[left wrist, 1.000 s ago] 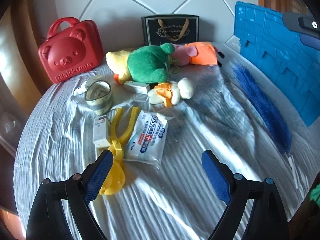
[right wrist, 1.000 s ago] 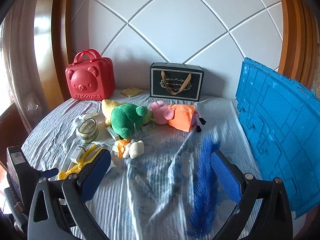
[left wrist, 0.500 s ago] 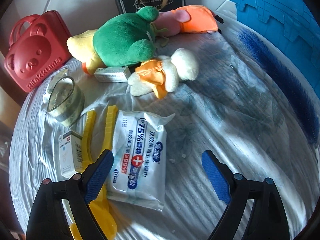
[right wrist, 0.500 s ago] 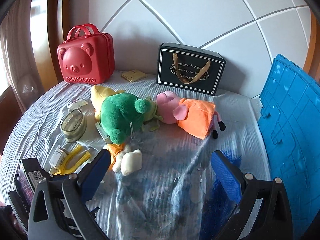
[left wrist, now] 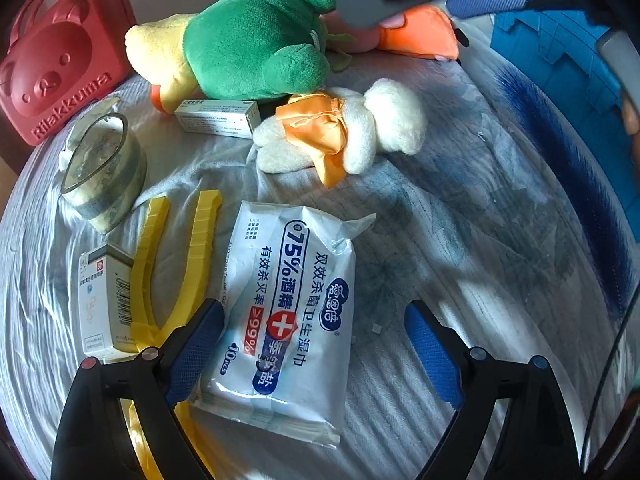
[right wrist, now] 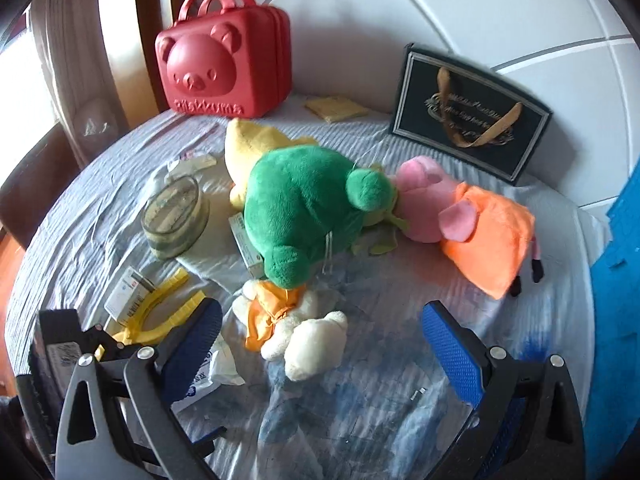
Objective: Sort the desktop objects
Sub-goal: 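Grasp white alcohol wipes pack with left tool while right tool grasps white plush with orange cloth, then lift white wipes pack with left tool while right tool lifts white plush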
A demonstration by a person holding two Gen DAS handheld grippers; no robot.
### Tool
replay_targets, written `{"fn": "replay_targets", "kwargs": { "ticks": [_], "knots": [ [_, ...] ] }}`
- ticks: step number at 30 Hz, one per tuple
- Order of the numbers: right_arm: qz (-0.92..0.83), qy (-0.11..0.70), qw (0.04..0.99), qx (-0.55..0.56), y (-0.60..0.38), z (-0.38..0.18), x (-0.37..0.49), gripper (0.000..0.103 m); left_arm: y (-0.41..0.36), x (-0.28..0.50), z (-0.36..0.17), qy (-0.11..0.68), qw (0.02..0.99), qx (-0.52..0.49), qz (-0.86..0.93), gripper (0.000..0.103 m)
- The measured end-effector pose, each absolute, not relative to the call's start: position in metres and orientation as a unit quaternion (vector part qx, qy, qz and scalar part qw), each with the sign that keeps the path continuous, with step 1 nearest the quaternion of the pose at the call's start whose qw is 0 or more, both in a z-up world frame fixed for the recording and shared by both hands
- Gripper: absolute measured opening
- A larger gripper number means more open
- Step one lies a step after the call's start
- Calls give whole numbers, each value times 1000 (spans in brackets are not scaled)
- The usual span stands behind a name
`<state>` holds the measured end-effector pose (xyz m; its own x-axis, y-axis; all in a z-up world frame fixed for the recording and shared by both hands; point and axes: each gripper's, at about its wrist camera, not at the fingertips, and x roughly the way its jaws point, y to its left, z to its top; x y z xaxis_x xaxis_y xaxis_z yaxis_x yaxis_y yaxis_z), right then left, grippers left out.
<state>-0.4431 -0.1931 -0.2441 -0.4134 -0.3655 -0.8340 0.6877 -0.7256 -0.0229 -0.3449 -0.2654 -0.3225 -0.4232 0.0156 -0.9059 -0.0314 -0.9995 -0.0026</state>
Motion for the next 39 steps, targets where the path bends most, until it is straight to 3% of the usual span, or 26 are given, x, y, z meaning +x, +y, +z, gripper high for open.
{"fn": "replay_targets", "kwargs": {
  "ticks": [3, 10, 12, 17, 19, 20, 21, 22, 23, 29, 39],
  "knots": [
    [-788, 219, 348, 458, -203, -267, -456, 85, -273, -344, -322, -4, 17, -537, 844, 92],
    [-721, 311, 415, 460, -237, -303, -460, 84, -270, -343, -321, 5, 22, -532, 846, 99],
    [-705, 339, 420, 459, -247, -315, -458, 70, -269, -344, -321, 6, 23, -532, 847, 101],
    [-703, 369, 407, 451, -250, -321, -448, 59, -269, -345, -319, 2, 17, -529, 848, 102],
    [-707, 371, 395, 454, -248, -318, -444, 44, -269, -346, -318, 0, 14, -529, 849, 102],
    [-713, 387, 385, 441, -246, -316, -437, 36, -270, -345, -315, -1, 13, -524, 851, 91],
    [-720, 386, 378, 435, -241, -312, -432, 34, -271, -343, -311, -2, 13, -516, 856, 78],
    [-728, 381, 373, 431, -235, -308, -428, 34, -273, -341, -308, -5, 13, -511, 859, 55],
    [-737, 368, 366, 433, -226, -304, -427, 34, -276, -340, -306, -11, 13, -510, 860, 51],
    [-786, 266, 337, 445, -162, -274, -422, 33, -283, -331, -297, -25, 9, -500, 866, 39],
    [-817, 193, 329, 432, -123, -245, -401, 34, -284, -305, -272, -36, 13, -468, 883, 37]
  ]
}}
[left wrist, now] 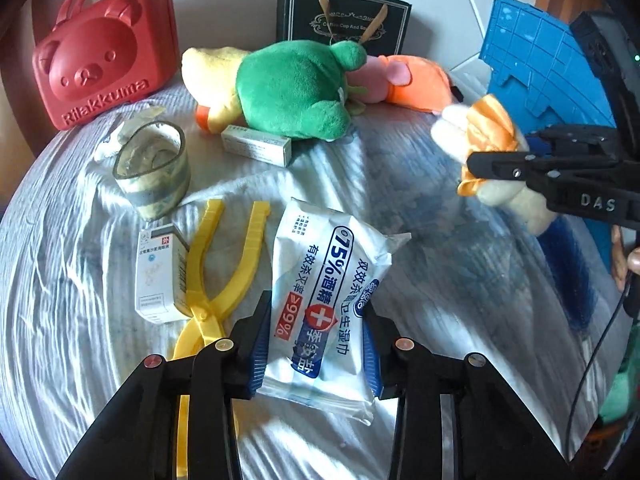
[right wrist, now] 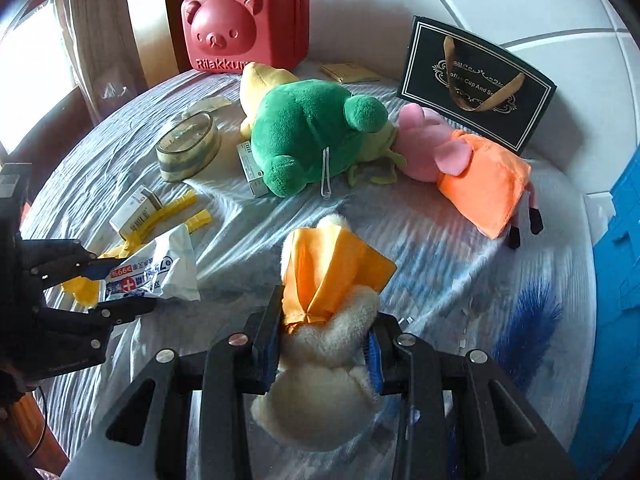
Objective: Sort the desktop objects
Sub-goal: 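Lift white wipes pack with left tool while right tool lifts white plush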
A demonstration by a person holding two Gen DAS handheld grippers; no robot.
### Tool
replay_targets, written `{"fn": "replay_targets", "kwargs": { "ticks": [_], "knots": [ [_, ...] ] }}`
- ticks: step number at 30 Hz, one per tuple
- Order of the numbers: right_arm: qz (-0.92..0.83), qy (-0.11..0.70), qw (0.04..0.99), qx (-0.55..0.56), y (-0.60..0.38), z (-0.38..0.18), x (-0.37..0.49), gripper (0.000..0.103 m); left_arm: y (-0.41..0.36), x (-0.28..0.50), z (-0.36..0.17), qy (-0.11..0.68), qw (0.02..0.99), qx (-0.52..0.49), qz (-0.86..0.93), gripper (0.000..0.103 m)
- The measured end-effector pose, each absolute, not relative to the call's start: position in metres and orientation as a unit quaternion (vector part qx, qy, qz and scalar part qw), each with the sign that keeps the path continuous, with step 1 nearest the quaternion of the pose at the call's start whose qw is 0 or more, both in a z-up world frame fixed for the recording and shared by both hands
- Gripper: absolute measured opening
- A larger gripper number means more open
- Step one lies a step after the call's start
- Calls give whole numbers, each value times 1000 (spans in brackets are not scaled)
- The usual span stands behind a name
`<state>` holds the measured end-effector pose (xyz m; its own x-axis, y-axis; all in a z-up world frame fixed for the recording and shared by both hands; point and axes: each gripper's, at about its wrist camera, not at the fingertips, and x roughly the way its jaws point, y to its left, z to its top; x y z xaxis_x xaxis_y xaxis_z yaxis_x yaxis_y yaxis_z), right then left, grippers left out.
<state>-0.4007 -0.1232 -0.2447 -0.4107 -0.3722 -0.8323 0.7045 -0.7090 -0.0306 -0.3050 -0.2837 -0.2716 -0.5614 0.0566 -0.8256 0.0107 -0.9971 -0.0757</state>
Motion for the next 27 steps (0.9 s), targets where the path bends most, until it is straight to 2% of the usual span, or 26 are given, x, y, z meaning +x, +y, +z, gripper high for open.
{"fn": "replay_targets", "kwargs": {
  "ticks": [7, 12, 19, 27],
  "knots": [
    [-814, 179, 342, 434, -130, -249, -376, 34, -277, -285, -236, -19, 3, -440, 898, 37],
    [-830, 150, 336, 420, -122, -229, -364, 34, -264, -275, -211, 0, -4, -420, 907, 36],
    [-872, 123, 291, 375, -87, -165, -343, 34, -233, -278, -156, 21, 28, -372, 928, 35],
    [-931, 88, 204, 290, -10, -71, -303, 34, -158, -284, -73, 68, 124, -278, 950, 35]
  ]
}}
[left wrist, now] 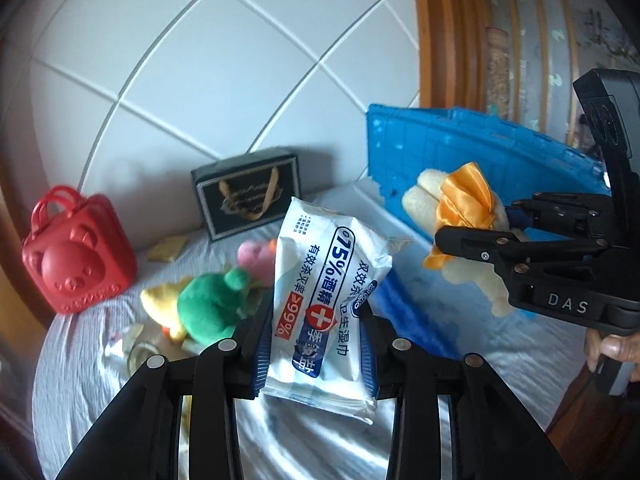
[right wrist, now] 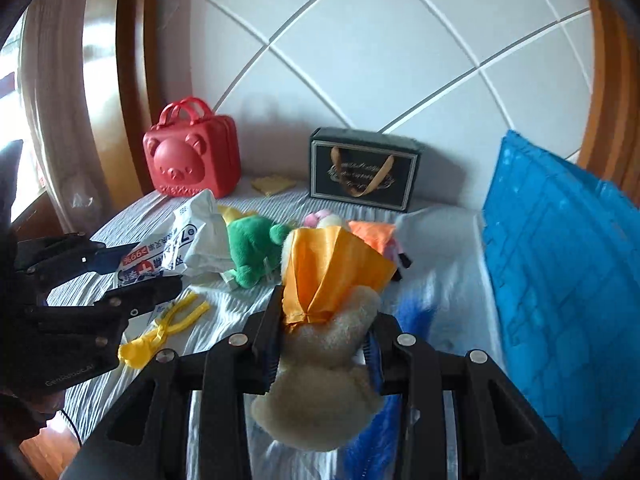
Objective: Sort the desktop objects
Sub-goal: 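Carry white plush into blue bin with right tool while left tool drops wipes pack in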
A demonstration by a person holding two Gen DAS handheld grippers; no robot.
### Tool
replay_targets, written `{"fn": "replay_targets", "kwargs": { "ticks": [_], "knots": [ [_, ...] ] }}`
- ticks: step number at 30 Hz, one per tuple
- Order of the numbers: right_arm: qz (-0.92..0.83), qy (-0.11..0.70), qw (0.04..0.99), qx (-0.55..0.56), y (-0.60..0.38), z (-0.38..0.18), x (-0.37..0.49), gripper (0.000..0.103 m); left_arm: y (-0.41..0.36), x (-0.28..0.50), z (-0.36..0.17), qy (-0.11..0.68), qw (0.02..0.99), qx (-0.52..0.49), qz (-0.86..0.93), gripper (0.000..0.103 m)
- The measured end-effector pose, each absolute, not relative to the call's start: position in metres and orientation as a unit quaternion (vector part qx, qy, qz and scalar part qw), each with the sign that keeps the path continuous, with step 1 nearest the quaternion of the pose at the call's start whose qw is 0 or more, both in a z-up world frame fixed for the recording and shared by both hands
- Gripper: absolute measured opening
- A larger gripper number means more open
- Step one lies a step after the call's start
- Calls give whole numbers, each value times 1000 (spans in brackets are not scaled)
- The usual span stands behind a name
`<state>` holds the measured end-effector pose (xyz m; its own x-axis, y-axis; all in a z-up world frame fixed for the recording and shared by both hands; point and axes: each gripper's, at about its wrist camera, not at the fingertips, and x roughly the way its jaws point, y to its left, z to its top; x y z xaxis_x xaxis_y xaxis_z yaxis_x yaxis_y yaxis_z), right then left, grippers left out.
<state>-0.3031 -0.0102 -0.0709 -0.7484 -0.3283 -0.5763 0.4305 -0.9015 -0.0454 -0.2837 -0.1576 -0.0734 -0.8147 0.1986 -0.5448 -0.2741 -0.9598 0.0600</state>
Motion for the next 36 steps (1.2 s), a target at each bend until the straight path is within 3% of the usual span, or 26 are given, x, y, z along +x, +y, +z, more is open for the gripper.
{"fn": "replay_targets", "kwargs": {
  "ticks": [12, 21, 24, 25, 26, 27, 29, 36],
  "knots": [
    [-982, 6, 21, 185, 213, 52, -268, 34, 42, -318, 33, 81, 250, -188, 946, 36],
    [-977, 14, -36, 210, 348, 79, -340, 34, 200, -397, 60, 101, 255, -202, 940, 37],
    [-972, 9, -56, 229, 384, 83, -375, 39, 233, -421, 67, 113, 242, -215, 939, 61],
    [-971, 8, -64, 232, 394, 83, -384, 40, 241, -425, 71, 117, 226, -209, 944, 81],
    [-970, 4, -71, 232, 402, 82, -390, 49, 246, -428, 75, 116, 212, -201, 949, 88],
    [-971, -4, -73, 229, 409, 83, -393, 61, 249, -431, 78, 112, 204, -197, 952, 88],
    [-973, -14, -73, 218, 420, 84, -395, 74, 251, -436, 84, 102, 194, -194, 956, 88],
    [-983, -13, -60, 173, 419, 87, -366, 75, 236, -428, 80, 83, 164, -186, 965, 88]
  ]
}}
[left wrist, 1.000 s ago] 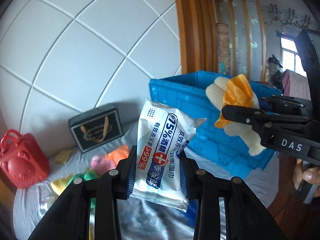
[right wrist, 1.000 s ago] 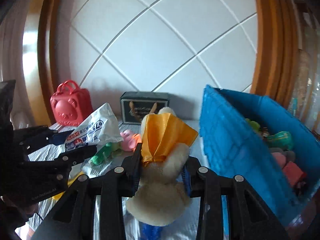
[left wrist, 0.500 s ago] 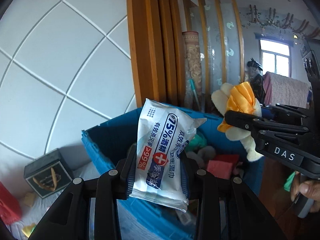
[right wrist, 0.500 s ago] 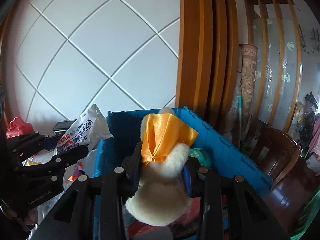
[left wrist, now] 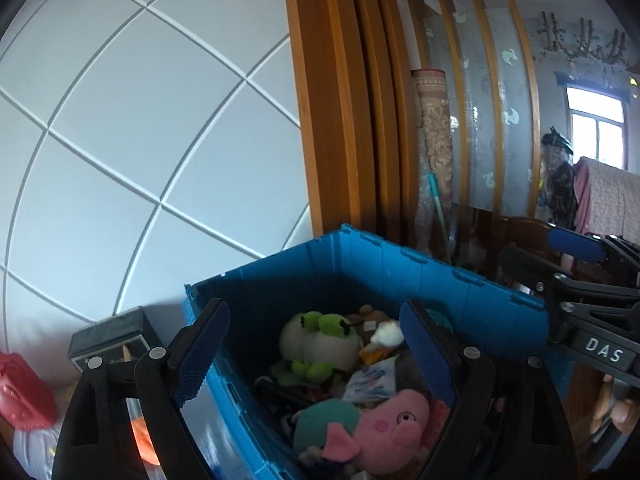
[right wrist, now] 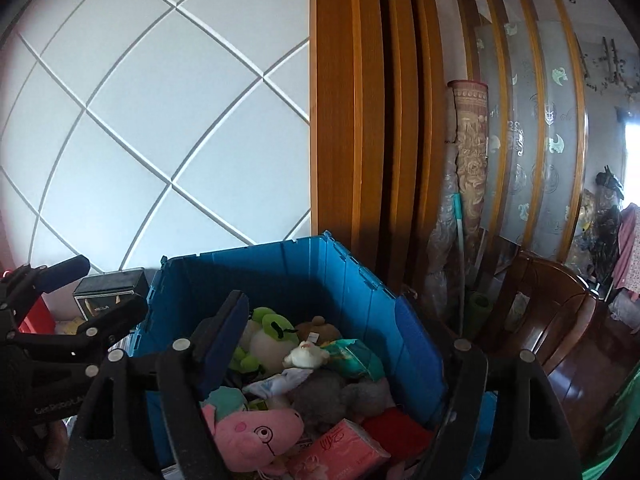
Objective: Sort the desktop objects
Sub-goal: 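Carry white plush into blue bin with right tool while left tool drops wipes pack in, then withdraw both open tools from the bin back over the table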
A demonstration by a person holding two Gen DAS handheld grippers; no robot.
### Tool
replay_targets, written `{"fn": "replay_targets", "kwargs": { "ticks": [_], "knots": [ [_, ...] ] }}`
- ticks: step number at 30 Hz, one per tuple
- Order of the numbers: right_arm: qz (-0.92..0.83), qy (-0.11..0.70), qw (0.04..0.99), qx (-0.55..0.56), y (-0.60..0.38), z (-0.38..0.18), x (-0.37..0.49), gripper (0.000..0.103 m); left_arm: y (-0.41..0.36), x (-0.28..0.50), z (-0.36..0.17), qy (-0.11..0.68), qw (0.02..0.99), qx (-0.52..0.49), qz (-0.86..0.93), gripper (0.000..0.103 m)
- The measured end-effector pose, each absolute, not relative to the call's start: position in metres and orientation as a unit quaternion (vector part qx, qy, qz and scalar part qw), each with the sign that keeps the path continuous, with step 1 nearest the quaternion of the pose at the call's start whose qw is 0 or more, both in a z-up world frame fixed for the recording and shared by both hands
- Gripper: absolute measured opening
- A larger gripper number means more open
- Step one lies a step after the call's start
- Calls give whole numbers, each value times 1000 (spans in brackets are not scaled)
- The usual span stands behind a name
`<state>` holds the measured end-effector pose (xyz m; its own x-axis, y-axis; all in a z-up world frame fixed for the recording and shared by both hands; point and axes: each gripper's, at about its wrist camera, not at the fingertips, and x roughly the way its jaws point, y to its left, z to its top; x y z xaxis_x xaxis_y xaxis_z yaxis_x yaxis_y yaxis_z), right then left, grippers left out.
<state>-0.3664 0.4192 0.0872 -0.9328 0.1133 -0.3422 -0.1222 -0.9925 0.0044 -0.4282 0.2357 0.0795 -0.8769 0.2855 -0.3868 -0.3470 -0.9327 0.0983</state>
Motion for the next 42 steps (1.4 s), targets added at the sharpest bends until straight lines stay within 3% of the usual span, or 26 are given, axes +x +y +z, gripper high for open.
{"fn": "replay_targets", "kwargs": {
  "ticks": [11, 27, 42],
  "knots": [
    [990, 34, -23, -133, 362, 79, -312, 76, 167, -369, 51, 75, 106, -176, 976, 88],
    [977, -4, -114, -180, 180, 42, -328, 76, -24, -335, -6, 45, 21, -220, 974, 88],
    [956, -18, -160, -245, 11, -21, -338, 77, -210, -316, -97, 35, -19, -304, 952, 88]
  ]
}}
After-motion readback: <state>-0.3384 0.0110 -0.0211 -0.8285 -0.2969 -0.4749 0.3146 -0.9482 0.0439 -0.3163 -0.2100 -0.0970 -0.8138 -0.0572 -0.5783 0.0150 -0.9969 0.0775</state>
